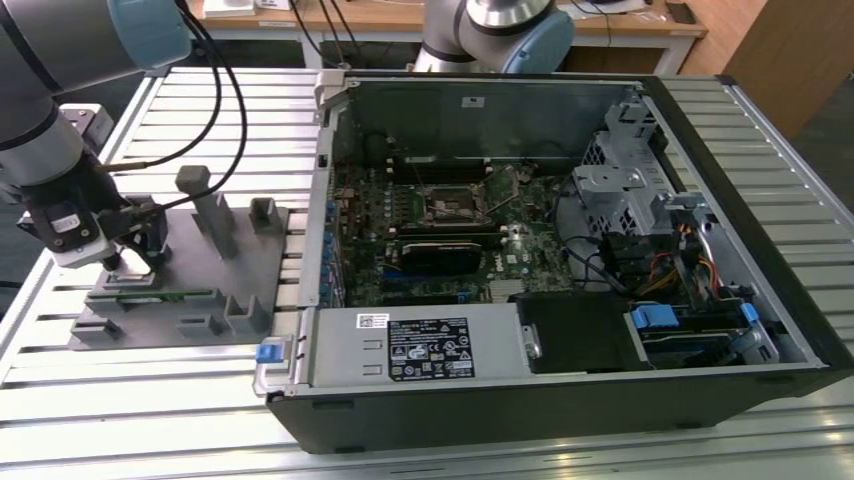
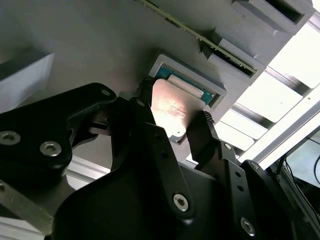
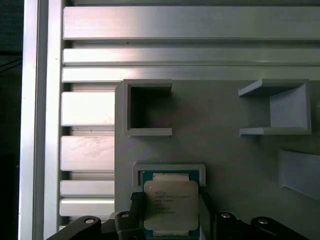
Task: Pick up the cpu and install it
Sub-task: 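Pick up the cpu and move it towards the insertion slot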
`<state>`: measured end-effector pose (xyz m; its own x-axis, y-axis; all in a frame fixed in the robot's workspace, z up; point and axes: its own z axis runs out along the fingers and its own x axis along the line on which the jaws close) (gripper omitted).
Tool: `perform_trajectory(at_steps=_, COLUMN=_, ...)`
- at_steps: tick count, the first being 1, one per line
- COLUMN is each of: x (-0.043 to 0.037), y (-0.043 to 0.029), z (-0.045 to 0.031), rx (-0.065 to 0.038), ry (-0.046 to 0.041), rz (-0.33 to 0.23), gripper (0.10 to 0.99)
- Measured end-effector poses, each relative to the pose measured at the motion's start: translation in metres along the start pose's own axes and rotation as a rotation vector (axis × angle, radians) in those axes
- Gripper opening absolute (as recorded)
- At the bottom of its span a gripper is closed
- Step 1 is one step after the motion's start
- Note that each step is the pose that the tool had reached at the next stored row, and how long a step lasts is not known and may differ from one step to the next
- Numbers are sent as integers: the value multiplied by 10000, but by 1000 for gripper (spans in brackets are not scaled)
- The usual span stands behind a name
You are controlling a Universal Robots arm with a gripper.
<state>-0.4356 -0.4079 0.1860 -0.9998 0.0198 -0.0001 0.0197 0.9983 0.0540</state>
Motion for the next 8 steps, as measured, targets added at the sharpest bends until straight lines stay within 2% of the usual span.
perform_trajectory(at_steps=8, x=0, y=0, z=-11, rx=2, ry=3, rz=0, gripper=529)
